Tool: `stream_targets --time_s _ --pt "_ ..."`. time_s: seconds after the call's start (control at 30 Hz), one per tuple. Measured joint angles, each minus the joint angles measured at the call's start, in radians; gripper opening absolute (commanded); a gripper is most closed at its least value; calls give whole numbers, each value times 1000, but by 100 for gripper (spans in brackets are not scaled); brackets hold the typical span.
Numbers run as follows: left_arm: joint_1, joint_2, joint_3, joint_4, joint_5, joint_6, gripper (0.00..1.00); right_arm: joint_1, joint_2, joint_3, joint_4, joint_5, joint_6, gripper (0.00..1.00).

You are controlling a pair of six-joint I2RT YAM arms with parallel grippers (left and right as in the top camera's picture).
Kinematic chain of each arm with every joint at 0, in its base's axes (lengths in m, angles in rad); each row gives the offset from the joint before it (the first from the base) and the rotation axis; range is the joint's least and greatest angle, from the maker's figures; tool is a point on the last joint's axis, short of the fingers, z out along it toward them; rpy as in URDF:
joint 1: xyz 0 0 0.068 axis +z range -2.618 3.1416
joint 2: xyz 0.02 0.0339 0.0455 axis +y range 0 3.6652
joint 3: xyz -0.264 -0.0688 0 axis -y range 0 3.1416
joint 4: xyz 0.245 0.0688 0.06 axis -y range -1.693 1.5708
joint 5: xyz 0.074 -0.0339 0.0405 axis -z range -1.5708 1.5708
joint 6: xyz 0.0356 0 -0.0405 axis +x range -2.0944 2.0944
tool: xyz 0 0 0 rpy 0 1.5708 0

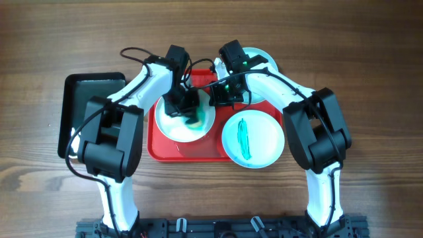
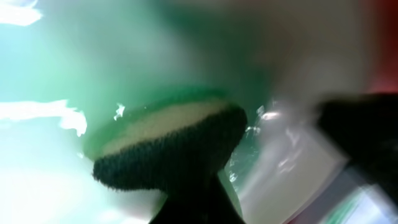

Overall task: Clean dirty plates on tray and stack at the side
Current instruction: 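Scrub the large plate with the sponge while the right gripper holds its rim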

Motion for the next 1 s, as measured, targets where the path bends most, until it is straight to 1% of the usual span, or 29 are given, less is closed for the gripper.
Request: stream_targets --time_s 0.07,0.13,0.2,0.27,0.3,0.37,0.4,0.47,0.53,0.6,0.67,0.7,0.8,0.83,0.9,1.0 --pt "-1 3 -4 94 32 -2 4 0 0 0 0 0 0 4" --pt "-2 5 -7 176 8 -36 4 0 0 0 2 1 1 4" --pt "-7 5 -7 230 -81 -108 4 -1 0 0 11 1 4 4" --pt "-19 0 -2 238 -195 -180 4 -1 0 0 15 1 5 4" --pt "-23 -2 2 233 -249 -209 4 -1 0 0 15 1 4 4" --pt "-26 -5 11 190 -446 -312 4 -1 0 0 14 1 4 4" --pt "-26 -6 15 143 -498 -343 4 -1 0 0 14 0 5 4" --pt "-25 -6 20 49 -571 -388 4 2 0 0 14 0 4 4" --pt "-24 -6 19 -25 -591 -396 4 7 0 0 11 -1 4 4" --pt "-23 -6 19 -73 -554 -339 4 9 0 0 8 -1 3 4" --pt "-11 -6 20 -117 -452 -222 4 8 0 0 3 0 0 4" --pt "3 -6 20 -142 -360 -131 4 5 0 0 1 0 -1 4" --pt "11 -5 12 -151 -135 40 4 4 0 0 0 0 -4 4" --pt "7 -3 7 -137 -72 77 4 4 0 0 0 0 -4 4" --pt "2 2 0 -82 5 121 4 4 0 0 0 0 -4 4" --pt "-2 6 -6 37 67 142 4 4 0 0 0 0 -3 4"
